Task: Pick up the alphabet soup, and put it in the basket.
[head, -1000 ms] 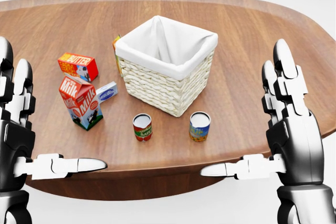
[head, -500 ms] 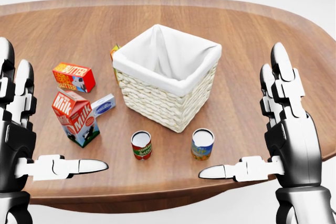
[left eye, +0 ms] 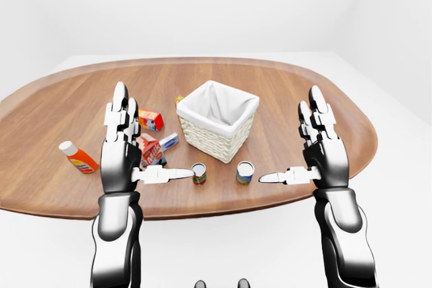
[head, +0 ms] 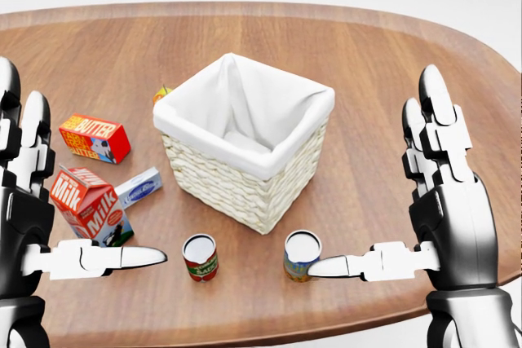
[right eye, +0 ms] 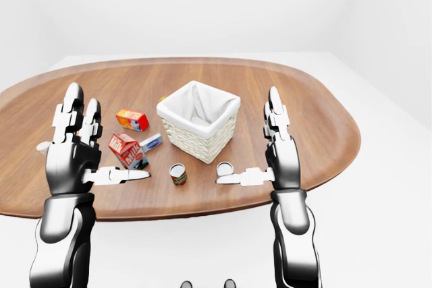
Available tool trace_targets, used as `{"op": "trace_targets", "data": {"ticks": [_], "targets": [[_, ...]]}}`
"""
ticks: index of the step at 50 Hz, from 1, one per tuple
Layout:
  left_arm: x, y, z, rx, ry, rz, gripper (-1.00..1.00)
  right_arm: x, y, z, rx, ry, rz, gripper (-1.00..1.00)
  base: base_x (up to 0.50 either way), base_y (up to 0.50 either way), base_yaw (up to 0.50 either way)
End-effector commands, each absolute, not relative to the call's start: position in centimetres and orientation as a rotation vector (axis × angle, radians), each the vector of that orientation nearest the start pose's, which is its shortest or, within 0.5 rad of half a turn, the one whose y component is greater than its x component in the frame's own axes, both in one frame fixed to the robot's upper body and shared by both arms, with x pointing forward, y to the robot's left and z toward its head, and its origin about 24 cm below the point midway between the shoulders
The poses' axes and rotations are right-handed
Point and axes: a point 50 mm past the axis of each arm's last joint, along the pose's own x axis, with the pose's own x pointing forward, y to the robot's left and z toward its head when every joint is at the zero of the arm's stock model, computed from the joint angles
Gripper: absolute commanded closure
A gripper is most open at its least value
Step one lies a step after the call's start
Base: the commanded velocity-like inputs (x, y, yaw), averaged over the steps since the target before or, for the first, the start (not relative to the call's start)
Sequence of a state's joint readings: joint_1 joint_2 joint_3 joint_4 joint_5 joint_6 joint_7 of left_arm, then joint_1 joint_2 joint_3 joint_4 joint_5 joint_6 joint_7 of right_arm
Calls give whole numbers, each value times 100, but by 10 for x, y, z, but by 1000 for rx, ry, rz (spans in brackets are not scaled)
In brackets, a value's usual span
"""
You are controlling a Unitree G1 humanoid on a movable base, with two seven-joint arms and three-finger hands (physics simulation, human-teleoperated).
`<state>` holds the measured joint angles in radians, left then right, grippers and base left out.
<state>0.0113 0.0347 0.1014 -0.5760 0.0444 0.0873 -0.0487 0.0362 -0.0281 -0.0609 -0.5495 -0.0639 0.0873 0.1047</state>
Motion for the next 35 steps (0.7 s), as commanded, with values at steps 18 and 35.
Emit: {"op": "trace_targets", "data": {"ticks": [18,35], "targets": [[223,173,164,117,-487,62,-100,225,-161,148,-139,-409,29,-100,18,-13,0],[221,172,167,119,-501,60,-100,226,-161,146,-147,-402,28,-100,9,0,0]]}}
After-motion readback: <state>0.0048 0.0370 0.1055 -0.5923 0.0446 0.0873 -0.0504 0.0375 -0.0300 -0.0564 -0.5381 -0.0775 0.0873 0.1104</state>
